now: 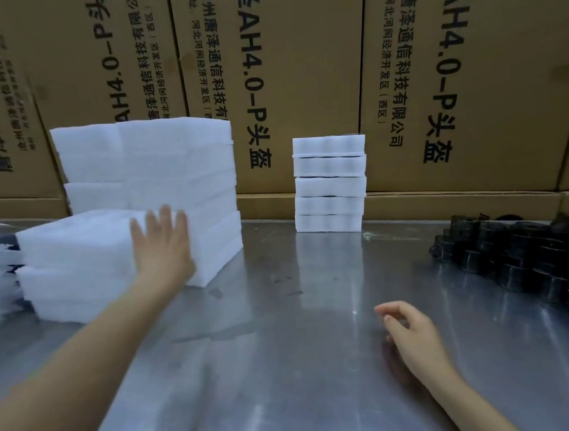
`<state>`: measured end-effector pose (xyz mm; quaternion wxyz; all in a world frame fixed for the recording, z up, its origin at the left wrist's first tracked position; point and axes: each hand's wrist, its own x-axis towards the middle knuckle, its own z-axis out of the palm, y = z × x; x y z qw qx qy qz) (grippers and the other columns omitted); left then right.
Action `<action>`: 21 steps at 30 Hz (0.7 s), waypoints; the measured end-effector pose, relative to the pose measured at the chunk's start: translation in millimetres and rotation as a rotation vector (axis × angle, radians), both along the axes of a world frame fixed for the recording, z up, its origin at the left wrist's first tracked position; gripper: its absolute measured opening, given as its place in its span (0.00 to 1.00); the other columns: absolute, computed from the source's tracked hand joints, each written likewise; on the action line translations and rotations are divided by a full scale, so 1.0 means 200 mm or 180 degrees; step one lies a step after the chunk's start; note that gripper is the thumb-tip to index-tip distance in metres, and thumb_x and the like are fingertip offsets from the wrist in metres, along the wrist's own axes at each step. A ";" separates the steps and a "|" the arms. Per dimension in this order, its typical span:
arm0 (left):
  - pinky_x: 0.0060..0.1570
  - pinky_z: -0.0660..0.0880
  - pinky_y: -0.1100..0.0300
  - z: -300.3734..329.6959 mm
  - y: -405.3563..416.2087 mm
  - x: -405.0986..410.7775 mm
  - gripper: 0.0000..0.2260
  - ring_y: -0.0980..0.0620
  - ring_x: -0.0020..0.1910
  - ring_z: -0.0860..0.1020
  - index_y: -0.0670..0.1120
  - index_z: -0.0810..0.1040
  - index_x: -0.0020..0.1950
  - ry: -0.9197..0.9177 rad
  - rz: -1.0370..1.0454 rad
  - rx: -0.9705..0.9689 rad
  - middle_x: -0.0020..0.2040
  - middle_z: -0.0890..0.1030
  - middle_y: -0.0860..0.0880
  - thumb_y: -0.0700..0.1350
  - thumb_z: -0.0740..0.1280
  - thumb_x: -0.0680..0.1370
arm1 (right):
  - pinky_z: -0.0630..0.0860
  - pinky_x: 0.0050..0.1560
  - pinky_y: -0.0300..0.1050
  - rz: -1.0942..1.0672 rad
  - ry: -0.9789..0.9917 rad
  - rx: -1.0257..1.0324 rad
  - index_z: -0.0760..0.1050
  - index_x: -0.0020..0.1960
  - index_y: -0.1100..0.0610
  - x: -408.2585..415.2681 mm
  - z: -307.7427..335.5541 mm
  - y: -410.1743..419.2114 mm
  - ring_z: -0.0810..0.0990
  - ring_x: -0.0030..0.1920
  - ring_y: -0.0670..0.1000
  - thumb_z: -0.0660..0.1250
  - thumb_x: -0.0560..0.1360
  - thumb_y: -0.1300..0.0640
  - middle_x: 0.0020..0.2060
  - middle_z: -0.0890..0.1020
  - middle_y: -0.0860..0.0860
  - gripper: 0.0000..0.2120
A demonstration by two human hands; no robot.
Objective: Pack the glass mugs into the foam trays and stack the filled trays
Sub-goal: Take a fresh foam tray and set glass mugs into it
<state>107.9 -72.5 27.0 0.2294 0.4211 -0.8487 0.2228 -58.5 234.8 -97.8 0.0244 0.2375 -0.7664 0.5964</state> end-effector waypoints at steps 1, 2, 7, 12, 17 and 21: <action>0.71 0.48 0.43 0.01 -0.05 0.05 0.32 0.39 0.71 0.56 0.45 0.53 0.74 -0.0174 0.0348 0.0020 0.74 0.55 0.42 0.50 0.65 0.74 | 0.74 0.44 0.47 -0.0006 0.0007 -0.0003 0.78 0.43 0.50 0.00 0.00 0.00 0.77 0.38 0.51 0.63 0.76 0.66 0.39 0.81 0.47 0.13; 0.72 0.49 0.42 0.01 -0.09 0.09 0.32 0.39 0.71 0.58 0.46 0.52 0.74 -0.0309 0.0605 0.0041 0.73 0.56 0.42 0.50 0.64 0.75 | 0.74 0.44 0.48 -0.0008 0.0014 0.0001 0.78 0.43 0.50 0.00 0.00 -0.01 0.77 0.37 0.51 0.63 0.76 0.66 0.38 0.81 0.47 0.13; 0.69 0.58 0.43 -0.04 -0.09 0.13 0.31 0.45 0.62 0.68 0.48 0.52 0.74 -0.0436 0.0617 -0.0157 0.63 0.66 0.45 0.45 0.63 0.74 | 0.76 0.45 0.51 -0.0046 -0.0026 0.0073 0.79 0.42 0.48 -0.01 -0.01 -0.01 0.78 0.38 0.52 0.64 0.75 0.66 0.38 0.81 0.47 0.13; 0.58 0.66 0.53 0.07 0.01 0.10 0.22 0.47 0.56 0.71 0.48 0.62 0.66 -0.0336 0.0453 -0.0140 0.57 0.70 0.46 0.41 0.63 0.73 | 0.77 0.43 0.51 -0.0062 -0.0044 0.0040 0.79 0.42 0.48 -0.01 -0.01 0.00 0.77 0.35 0.49 0.64 0.75 0.66 0.36 0.81 0.47 0.13; 0.43 0.62 0.57 0.16 0.38 0.09 0.19 0.47 0.50 0.75 0.47 0.64 0.60 -0.0322 0.0038 -0.0198 0.52 0.72 0.48 0.45 0.66 0.72 | 0.75 0.44 0.47 0.0026 -0.0070 0.0000 0.79 0.43 0.50 0.00 0.02 0.01 0.77 0.38 0.49 0.65 0.75 0.65 0.38 0.81 0.46 0.11; 0.36 0.56 0.57 0.07 0.82 0.08 0.26 0.47 0.47 0.75 0.48 0.58 0.69 -0.0348 -0.0838 -0.0371 0.51 0.72 0.50 0.50 0.65 0.75 | 0.71 0.33 0.36 0.0376 -0.0500 -0.0356 0.78 0.44 0.56 0.04 0.11 0.04 0.74 0.33 0.47 0.63 0.78 0.58 0.38 0.81 0.50 0.06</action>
